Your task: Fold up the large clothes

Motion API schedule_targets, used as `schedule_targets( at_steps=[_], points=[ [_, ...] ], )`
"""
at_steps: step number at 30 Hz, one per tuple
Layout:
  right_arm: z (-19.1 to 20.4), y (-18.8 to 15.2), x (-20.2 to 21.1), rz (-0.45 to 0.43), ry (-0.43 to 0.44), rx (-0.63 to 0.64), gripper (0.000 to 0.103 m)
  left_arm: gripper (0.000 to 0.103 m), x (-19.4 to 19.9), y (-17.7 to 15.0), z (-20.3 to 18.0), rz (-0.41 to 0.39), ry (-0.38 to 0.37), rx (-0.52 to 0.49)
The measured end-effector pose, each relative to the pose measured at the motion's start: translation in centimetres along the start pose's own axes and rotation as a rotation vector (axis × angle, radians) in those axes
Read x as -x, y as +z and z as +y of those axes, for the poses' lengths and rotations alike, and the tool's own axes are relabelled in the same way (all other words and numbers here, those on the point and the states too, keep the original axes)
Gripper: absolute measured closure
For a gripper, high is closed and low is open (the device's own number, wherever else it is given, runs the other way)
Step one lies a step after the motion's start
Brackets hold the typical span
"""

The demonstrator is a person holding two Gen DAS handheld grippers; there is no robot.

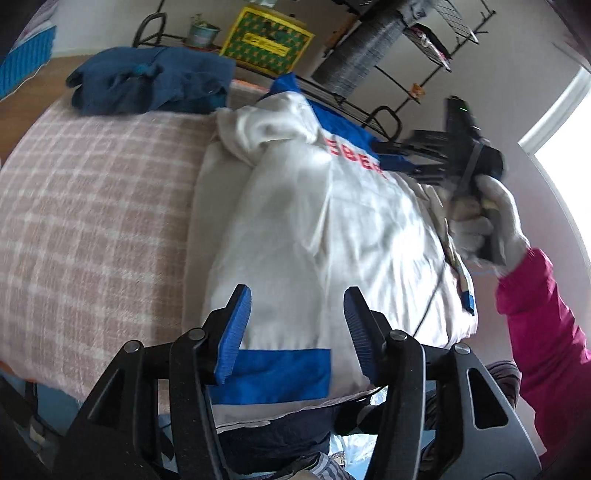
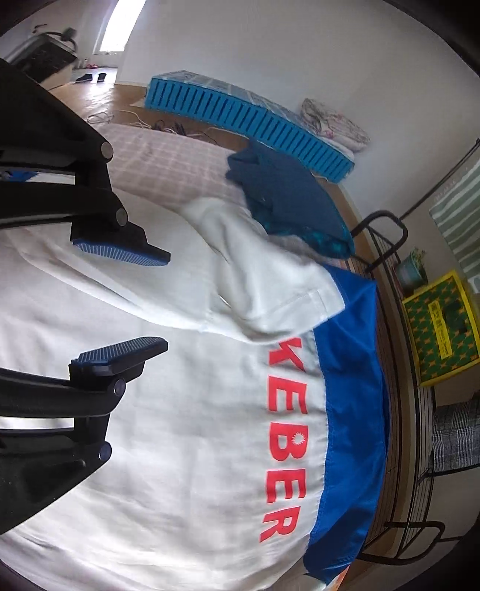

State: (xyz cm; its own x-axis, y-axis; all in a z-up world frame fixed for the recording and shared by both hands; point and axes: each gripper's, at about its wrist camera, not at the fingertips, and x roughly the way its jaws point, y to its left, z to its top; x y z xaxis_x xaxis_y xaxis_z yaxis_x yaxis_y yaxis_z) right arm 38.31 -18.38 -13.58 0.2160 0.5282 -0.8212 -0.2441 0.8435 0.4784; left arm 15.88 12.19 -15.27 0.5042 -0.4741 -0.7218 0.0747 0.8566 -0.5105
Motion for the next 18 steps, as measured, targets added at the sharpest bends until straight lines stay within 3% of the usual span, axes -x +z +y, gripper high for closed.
schedule_targets(
  at_steps=[5, 9, 13, 14, 16, 18],
  points=[
    [2.9, -9.2, 1.4, 0.066, 0.081, 0.063, 0.048, 0.050, -0.1, -1.4, 3.8, 0.018, 0.012, 0.157],
    [5.0, -15.1, -1.7, 0.198, 0.128, 0.040, 0.044, 0.050, -0.1, -1.9, 5.1, 0.004, 0.015, 0.214],
    [6.5, -18.7, -5.5, 0.282, 0.141, 0.040, 0.045, 0.050, 0.3, -1.8, 5.1, -0.014, 0.027, 0.203],
    [6.7, -19.3, -6.2, 0.296, 0.152, 0.036, 0.049, 0.050, 0.4, -1.8, 5.1, -0.016, 0.029, 0.205],
    [7.1, -20.1, -7.7, 0.322, 0.183, 0.034, 0.076, 0.050, 0.5, -1.9, 5.3, -0.023, 0.025, 0.215],
    [7.1, -20.6, -8.0, 0.318, 0.220, 0.004, 0.090, 0.050, 0.7, -1.9, 5.4, -0.032, 0.022, 0.221]
  ],
)
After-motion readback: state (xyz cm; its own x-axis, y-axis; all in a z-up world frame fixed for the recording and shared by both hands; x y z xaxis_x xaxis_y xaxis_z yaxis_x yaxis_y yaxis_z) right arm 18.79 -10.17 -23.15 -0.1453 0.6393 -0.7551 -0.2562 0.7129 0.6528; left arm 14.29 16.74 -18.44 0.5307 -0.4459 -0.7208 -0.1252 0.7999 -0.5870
